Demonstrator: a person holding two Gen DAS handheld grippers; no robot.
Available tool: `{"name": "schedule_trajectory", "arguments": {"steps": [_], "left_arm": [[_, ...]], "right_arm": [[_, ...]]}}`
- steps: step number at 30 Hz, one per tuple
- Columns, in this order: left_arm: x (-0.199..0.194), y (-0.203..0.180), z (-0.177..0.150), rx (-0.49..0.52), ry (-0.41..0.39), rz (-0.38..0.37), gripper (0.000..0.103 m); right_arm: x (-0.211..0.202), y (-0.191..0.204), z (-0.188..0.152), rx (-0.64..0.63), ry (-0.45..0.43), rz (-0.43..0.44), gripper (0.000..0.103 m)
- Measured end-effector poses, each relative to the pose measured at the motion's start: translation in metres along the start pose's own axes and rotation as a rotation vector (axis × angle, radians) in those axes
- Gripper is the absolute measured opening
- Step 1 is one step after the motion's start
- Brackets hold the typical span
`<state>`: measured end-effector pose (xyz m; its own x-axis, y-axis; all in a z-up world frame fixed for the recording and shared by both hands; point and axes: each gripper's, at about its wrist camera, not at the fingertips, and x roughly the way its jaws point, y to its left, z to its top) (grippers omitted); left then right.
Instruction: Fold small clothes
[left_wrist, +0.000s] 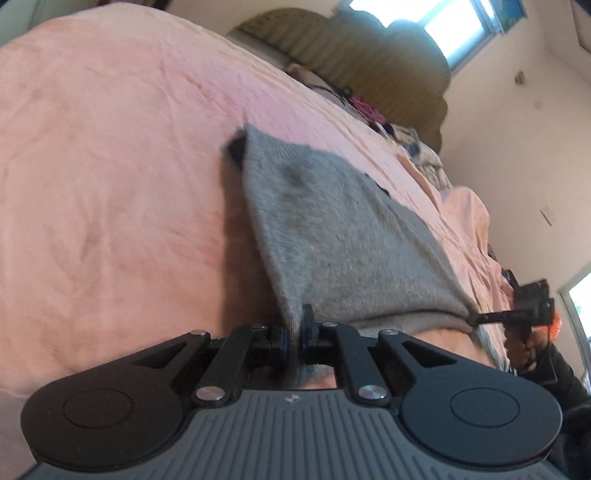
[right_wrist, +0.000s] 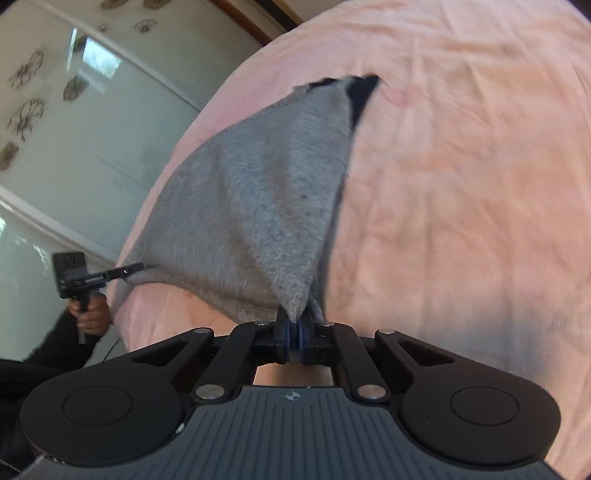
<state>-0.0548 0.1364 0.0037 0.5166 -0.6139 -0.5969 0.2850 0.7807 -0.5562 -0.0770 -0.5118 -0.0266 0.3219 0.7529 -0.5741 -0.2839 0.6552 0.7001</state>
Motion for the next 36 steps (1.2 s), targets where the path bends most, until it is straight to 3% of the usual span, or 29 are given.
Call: {"name": "schedule_trajectory", "arguments": {"steps": [1,2,3,5,7,8,9,11,13,14,17,18,19,20,21,22,26,29,30,32,36], "left_arm": [[-0.005,-0.004,0.001,0.038,0.004,0.002,0.01],[-0.01,-0.005,0.003,0.067,0.021,0.004,0.013],[-0.017,-0.004,0.007,0.086,0.029,0.012,0.014],[-0.034,0.002,0.023,0.074,-0.015,0.046,0.014],[-0.048,0.01,0.047,0.024,-0.101,0.035,0.021],[-0.051,0.011,0.062,-0.009,-0.163,0.042,0.037],[-0.05,0.011,0.075,-0.048,-0.223,0.072,0.061],[-0.029,0.008,0.095,-0.104,-0.305,0.164,0.079],[0.007,0.001,0.114,-0.122,-0.287,0.25,0.078],[0.027,-0.005,0.121,-0.101,-0.263,0.282,0.077],[0.074,-0.033,0.132,0.037,-0.202,0.378,0.069],[0.09,-0.043,0.134,0.091,-0.164,0.426,0.064],[0.104,-0.049,0.136,0.133,-0.125,0.454,0.058],[0.118,-0.055,0.135,0.167,-0.084,0.458,0.034],[0.129,-0.056,0.132,0.18,-0.045,0.458,0.013],[0.138,-0.056,0.132,0.186,-0.019,0.475,0.006],[0.132,-0.061,0.136,0.199,-0.112,0.534,0.004],[0.111,-0.07,0.14,0.241,-0.197,0.523,0.004],[0.115,-0.069,0.14,0.267,-0.186,0.551,0.004],[0.134,-0.061,0.138,0.29,-0.123,0.603,0.004],[0.141,-0.051,0.127,0.258,-0.143,0.625,0.004]], "right_arm": [[-0.003,0.003,0.001,-0.003,-0.019,-0.001,0.016],[-0.009,0.01,0.003,-0.032,-0.035,0.003,0.029],[-0.017,0.018,0.007,-0.072,-0.061,0.004,0.056],[-0.032,0.031,0.02,-0.125,-0.157,-0.035,0.094],[-0.04,0.036,0.043,-0.143,-0.234,-0.023,0.089],[-0.039,0.036,0.057,-0.132,-0.267,-0.018,0.089],[-0.035,0.033,0.072,-0.122,-0.295,-0.032,0.088],[-0.01,0.03,0.102,-0.135,-0.292,-0.096,0.081],[0.028,0.022,0.13,-0.125,-0.256,-0.202,0.074],[0.044,0.02,0.14,-0.129,-0.236,-0.236,0.065],[0.084,0.02,0.158,-0.166,-0.189,-0.356,0.045],[0.093,0.022,0.159,-0.197,-0.172,-0.367,0.045],[0.101,0.024,0.159,-0.215,-0.16,-0.373,0.045],[0.105,0.024,0.16,-0.222,-0.146,-0.381,0.039],[0.107,0.027,0.161,-0.23,-0.137,-0.398,0.026],[0.108,0.028,0.162,-0.237,-0.132,-0.411,0.019],[0.104,0.026,0.162,-0.232,-0.168,-0.408,0.012],[0.079,0.033,0.16,-0.207,-0.281,-0.335,0.011],[0.074,0.026,0.161,-0.186,-0.299,-0.318,0.008],[0.081,0.001,0.165,-0.127,-0.284,-0.401,0.008],[0.086,-0.013,0.16,-0.065,-0.308,-0.339,0.008]]}}
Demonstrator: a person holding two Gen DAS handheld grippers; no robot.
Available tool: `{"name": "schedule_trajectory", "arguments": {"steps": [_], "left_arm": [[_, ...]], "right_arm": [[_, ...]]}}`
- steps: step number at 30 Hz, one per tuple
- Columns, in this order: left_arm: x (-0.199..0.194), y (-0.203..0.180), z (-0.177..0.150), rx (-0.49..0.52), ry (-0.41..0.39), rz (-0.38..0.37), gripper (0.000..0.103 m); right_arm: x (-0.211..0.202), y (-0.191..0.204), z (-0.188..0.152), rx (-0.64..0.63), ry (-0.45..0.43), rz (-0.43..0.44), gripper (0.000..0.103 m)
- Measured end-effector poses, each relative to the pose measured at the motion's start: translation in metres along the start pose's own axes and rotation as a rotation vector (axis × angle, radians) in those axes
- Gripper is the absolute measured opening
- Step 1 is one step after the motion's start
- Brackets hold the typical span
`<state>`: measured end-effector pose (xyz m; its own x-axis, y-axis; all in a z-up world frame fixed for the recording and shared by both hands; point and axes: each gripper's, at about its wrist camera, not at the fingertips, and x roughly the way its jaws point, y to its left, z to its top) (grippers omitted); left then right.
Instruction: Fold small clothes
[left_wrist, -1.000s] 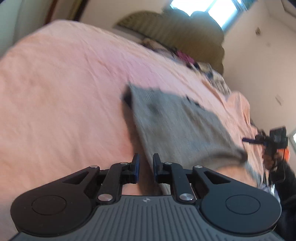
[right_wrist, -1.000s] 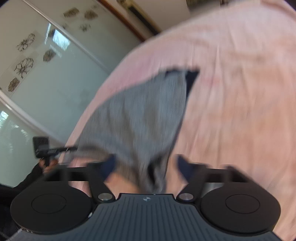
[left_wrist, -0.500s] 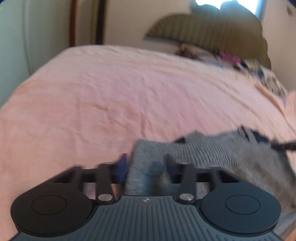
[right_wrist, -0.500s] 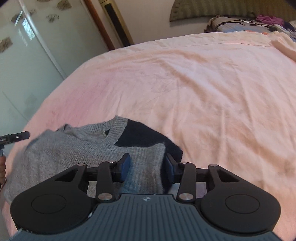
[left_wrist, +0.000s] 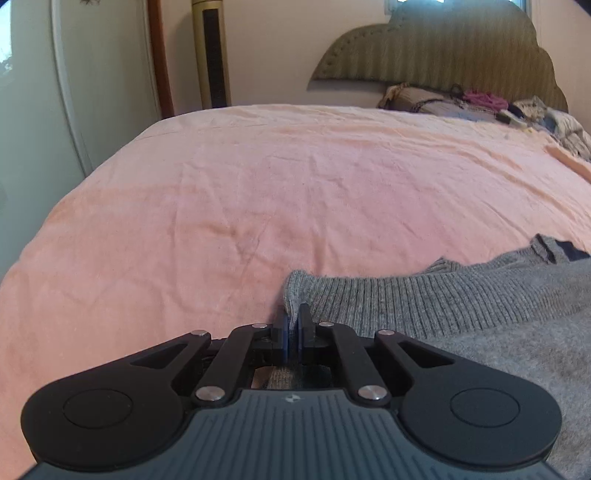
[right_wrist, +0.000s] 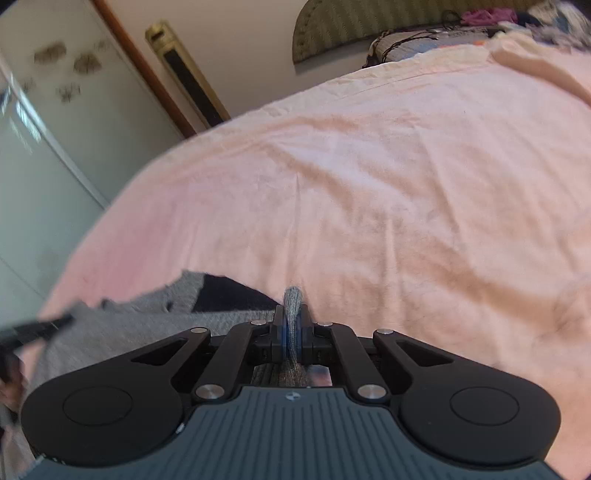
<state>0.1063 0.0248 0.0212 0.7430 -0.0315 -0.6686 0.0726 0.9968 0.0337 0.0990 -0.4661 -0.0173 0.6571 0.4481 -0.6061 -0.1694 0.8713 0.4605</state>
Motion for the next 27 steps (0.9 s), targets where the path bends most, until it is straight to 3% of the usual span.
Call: {"name": "schedule_trajectory", "arguments": {"steps": [3,6,8,11,13,16,18,19,21,23,26,27], "left_arm": [[-0.019,0.003,0.005,-0.044,-0.048,-0.049,0.004],[-0.038,0.004,0.016,-0.045,-0.112,-0.07,0.004],[-0.031,0.003,0.019,-0.033,-0.094,-0.061,0.004],[0.001,-0.002,0.006,0.016,0.002,-0.005,0.004],[-0.005,-0.001,-0.004,0.019,-0.039,0.015,0.008],[-0.042,0.013,-0.009,-0.043,-0.087,0.024,0.009],[-0.075,0.028,-0.023,-0.133,-0.115,0.047,0.022],[-0.09,0.037,-0.034,-0.192,-0.115,0.034,0.027],[-0.121,0.049,-0.064,-0.313,-0.108,-0.015,0.044],[-0.146,0.057,-0.1,-0.484,-0.085,-0.065,0.05],[-0.169,0.055,-0.154,-0.739,-0.002,-0.104,0.05],[-0.179,0.05,-0.166,-0.783,-0.023,-0.13,0.054]], "right_arm": [[-0.007,0.01,0.003,-0.027,-0.023,0.008,0.009],[-0.033,0.014,0.019,0.006,-0.108,0.088,0.009],[-0.038,0.01,0.026,0.021,-0.128,0.1,0.008],[-0.014,-0.005,0.023,0.04,-0.058,0.024,0.009],[0.004,-0.006,0.01,0.023,-0.014,-0.016,0.01],[-0.013,0.0,-0.004,0.049,-0.055,-0.013,0.029],[-0.046,0.004,-0.015,0.066,-0.118,0.003,0.079],[-0.061,0.005,-0.022,0.074,-0.13,0.024,0.086],[-0.088,0.0,-0.044,0.12,-0.101,0.115,0.086],[-0.108,-0.006,-0.072,0.182,-0.039,0.189,0.083],[-0.144,-0.003,-0.12,0.221,0.002,0.194,0.083],[-0.155,-0.002,-0.135,0.248,0.011,0.188,0.083]]}}
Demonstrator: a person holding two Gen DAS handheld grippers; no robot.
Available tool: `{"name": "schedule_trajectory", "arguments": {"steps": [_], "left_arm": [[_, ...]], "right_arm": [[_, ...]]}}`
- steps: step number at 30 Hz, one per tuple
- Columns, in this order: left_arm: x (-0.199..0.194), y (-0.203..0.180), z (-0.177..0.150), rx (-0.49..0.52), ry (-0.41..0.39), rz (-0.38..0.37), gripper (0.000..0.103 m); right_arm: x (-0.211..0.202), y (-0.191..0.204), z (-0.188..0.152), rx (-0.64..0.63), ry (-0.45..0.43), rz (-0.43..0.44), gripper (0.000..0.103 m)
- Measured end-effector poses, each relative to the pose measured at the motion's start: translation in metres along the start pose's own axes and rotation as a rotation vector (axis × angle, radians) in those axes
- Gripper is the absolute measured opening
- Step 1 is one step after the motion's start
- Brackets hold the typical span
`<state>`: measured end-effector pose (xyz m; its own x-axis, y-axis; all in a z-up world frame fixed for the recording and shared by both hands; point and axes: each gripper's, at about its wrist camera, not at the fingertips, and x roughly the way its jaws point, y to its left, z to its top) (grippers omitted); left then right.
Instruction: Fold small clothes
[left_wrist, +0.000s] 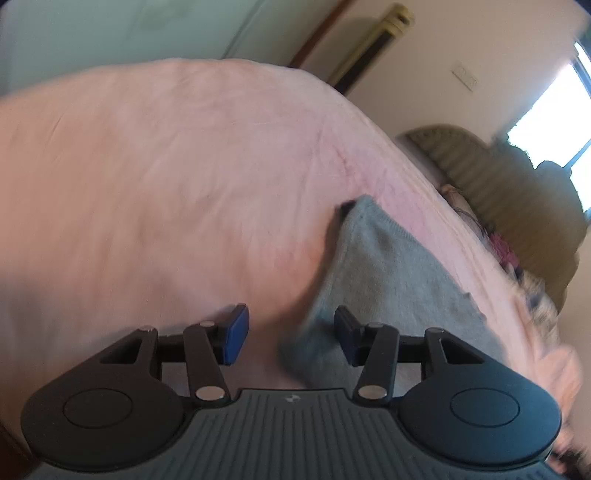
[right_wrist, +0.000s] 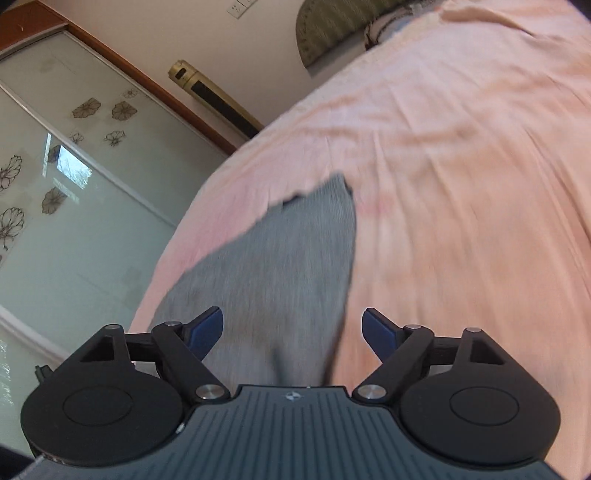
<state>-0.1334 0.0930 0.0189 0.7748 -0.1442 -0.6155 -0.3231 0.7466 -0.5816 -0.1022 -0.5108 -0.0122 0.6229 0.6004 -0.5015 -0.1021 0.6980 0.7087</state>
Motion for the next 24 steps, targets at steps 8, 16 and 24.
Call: {"name": "schedule_trajectory", "arguments": {"steps": [8,16,24], "left_arm": [[0.034,-0.018,-0.007,-0.118,0.099,-0.153,0.055],[0.039,-0.02,0.002,-0.05,0.125,-0.124,0.005],[0.037,-0.013,0.006,0.262,0.241,-0.125,0.007]], "right_arm": [[0.002,0.002,-0.056,0.203,-0.038,0.054,0.083],[0.042,0.005,-0.037,0.206,-0.064,-0.072,0.013],[0.009,-0.016,-0.032,0.126,-0.012,-0.141,0.007]]}}
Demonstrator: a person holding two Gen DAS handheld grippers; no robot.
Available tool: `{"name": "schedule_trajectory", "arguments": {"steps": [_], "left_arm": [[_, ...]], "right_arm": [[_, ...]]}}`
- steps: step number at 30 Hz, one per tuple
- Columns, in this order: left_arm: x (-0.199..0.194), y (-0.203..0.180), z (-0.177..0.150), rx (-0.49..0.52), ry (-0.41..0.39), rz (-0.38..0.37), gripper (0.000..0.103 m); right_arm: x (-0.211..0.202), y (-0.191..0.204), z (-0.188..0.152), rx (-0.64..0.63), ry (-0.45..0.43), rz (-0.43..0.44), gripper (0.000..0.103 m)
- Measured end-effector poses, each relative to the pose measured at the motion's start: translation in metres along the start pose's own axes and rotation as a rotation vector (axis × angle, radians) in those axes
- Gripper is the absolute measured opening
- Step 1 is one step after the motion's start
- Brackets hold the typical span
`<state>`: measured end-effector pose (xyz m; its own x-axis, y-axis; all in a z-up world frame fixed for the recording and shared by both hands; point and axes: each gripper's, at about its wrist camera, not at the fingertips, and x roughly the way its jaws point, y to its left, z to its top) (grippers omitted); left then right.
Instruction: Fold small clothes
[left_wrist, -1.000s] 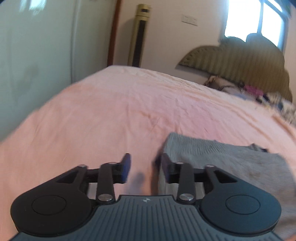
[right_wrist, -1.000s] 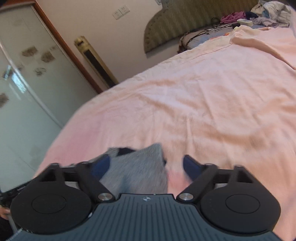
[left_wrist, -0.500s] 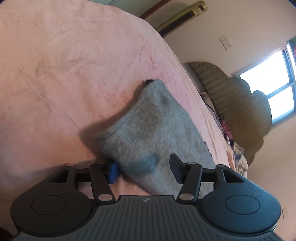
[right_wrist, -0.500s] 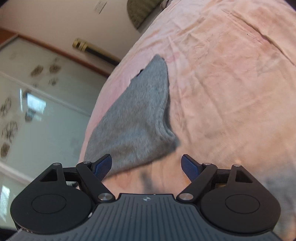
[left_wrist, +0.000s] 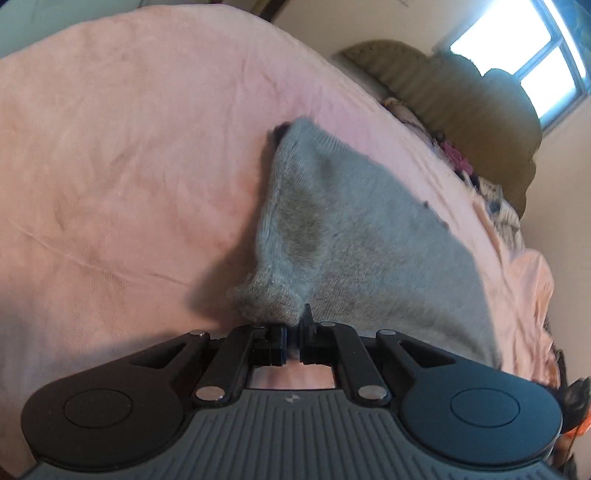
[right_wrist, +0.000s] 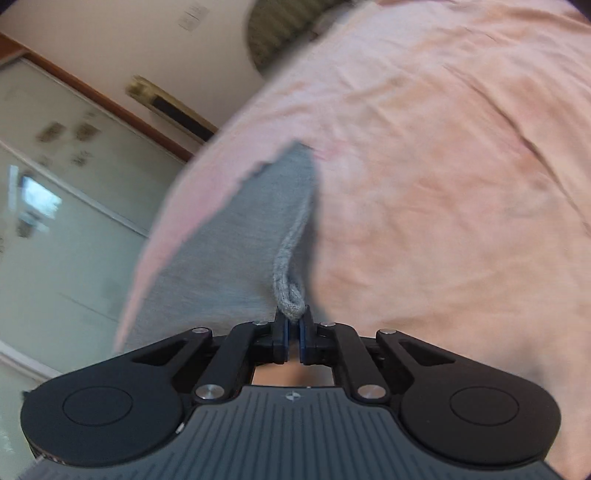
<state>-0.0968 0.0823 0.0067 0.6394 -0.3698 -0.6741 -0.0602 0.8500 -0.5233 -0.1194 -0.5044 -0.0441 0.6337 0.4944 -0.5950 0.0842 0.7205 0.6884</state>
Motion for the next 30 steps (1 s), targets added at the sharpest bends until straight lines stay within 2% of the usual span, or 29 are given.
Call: {"name": "schedule_trajectory", "arguments": {"steps": [1,3,4,6,8,9,10,12,14,16,17,18,20,23,26,28,30], "left_arm": [[-0.003,-0.004,0.0,0.05,-0.017,0.024,0.008],[-0.019,-0.015,-0.004,0.143,-0.03,0.027,0.01],[-0.029,-0.024,-0.007,0.209,-0.045,0.035,0.01],[-0.048,-0.045,-0.013,0.37,-0.071,0.041,0.01],[-0.056,-0.075,-0.017,0.465,-0.155,0.04,0.01],[-0.055,-0.09,-0.018,0.486,-0.198,0.021,0.013],[-0.048,-0.105,-0.019,0.497,-0.22,0.015,0.016],[-0.019,-0.132,-0.019,0.517,-0.215,0.044,0.032],[0.018,-0.144,-0.02,0.551,-0.159,0.099,0.032],[0.053,-0.138,-0.023,0.552,-0.06,0.185,0.032],[0.062,-0.13,-0.026,0.539,-0.041,0.201,0.032],[0.057,-0.124,-0.031,0.548,-0.078,0.185,0.032],[0.054,-0.121,-0.036,0.563,-0.079,0.181,0.032],[0.052,-0.119,-0.035,0.537,-0.079,0.175,0.032],[0.051,-0.121,-0.035,0.54,-0.075,0.184,0.032],[0.048,-0.121,-0.034,0.527,-0.07,0.18,0.032],[0.046,-0.12,-0.032,0.512,-0.065,0.174,0.032]], "right_arm": [[0.001,-0.005,0.001,0.024,0.005,0.033,0.006],[-0.009,0.001,0.002,0.018,-0.026,0.077,0.021],[-0.018,0.007,0.004,0.004,-0.06,0.094,0.025],[-0.032,0.025,0.008,-0.06,-0.129,0.086,0.055],[-0.033,0.055,0.012,-0.187,-0.158,0.043,0.057],[-0.026,0.071,0.012,-0.246,-0.148,0.048,0.057],[-0.013,0.09,0.011,-0.297,-0.116,0.08,0.057],[0.023,0.123,0.003,-0.371,-0.029,0.132,0.057],[0.06,0.151,-0.008,-0.458,0.039,0.112,0.057],[0.088,0.167,-0.018,-0.559,0.068,0.022,0.057],[0.097,0.17,-0.024,-0.621,0.068,-0.052,0.057],[0.104,0.17,-0.035,-0.714,0.07,-0.147,0.057],[0.1,0.165,-0.06,-0.892,0.032,-0.198,0.061],[0.087,0.161,-0.06,-0.889,0.068,-0.199,0.064],[0.085,0.168,-0.044,-0.814,0.088,-0.172,0.067],[0.081,0.179,-0.038,-0.812,0.052,-0.132,0.075],[0.08,0.192,-0.035,-0.833,0.017,-0.092,0.094]]}}
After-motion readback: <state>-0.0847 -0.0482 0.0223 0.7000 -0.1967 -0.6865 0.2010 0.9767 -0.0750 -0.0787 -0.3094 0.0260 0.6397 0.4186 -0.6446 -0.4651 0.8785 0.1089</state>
